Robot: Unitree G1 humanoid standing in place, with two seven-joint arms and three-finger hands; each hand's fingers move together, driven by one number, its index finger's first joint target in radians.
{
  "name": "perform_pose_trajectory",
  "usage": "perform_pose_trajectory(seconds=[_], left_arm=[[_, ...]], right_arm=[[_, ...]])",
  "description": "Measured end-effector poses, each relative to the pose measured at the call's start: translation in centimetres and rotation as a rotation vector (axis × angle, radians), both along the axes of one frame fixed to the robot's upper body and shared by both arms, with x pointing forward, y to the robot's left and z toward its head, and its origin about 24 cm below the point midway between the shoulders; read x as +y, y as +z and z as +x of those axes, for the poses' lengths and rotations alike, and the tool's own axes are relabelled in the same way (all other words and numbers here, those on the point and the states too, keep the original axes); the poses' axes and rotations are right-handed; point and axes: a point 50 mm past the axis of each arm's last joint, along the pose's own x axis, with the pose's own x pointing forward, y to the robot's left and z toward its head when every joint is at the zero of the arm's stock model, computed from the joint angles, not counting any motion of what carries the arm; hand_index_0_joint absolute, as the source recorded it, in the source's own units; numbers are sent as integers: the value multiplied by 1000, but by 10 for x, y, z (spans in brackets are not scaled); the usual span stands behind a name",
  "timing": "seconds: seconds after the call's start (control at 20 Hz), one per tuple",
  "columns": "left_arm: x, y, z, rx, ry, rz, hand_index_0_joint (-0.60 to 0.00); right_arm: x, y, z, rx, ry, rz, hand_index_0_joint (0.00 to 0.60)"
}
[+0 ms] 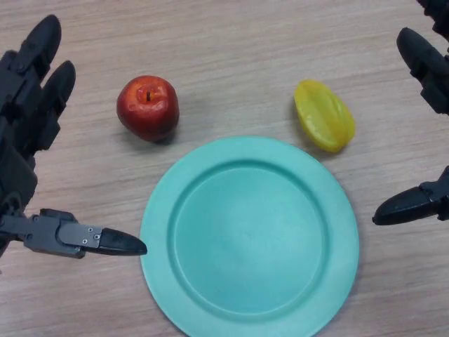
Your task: Pick up the red apple and place it on the plate
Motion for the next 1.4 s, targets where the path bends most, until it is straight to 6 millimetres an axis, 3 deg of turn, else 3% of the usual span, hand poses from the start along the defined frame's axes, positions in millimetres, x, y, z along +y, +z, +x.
perform_pose_trajectory(seconds=[0.3,0.4,0.6,0.8,0.95,1.1,1.2,1.35,1.4], left_arm=[[-2,2,1,-10,-26,-25,0],[1,5,12,-33,-21,-29,0],[9,-8,54,10,77,74,0],[-8,-29,98,123,79,106,0],[-13,-30,129,90,178,190,0],[-19,-27,146,50,243,277,0],[-24,-34,153,33,293,443,-200],[-29,-56,163,36,295,687,-598],[-29,-62,165,36,287,751,-600]], right_arm=[[2,1,-5,-15,5,-8,0],[0,3,-7,-20,13,7,0],[-1,1,-10,-16,5,17,0],[-1,5,-15,-36,21,34,0],[-6,4,-17,-32,-6,35,0],[-9,5,-19,-33,-8,49,0],[-11,5,-19,-38,-18,49,0],[-12,5,-20,-46,-23,50,0],[-14,5,-21,-45,-30,51,0]])
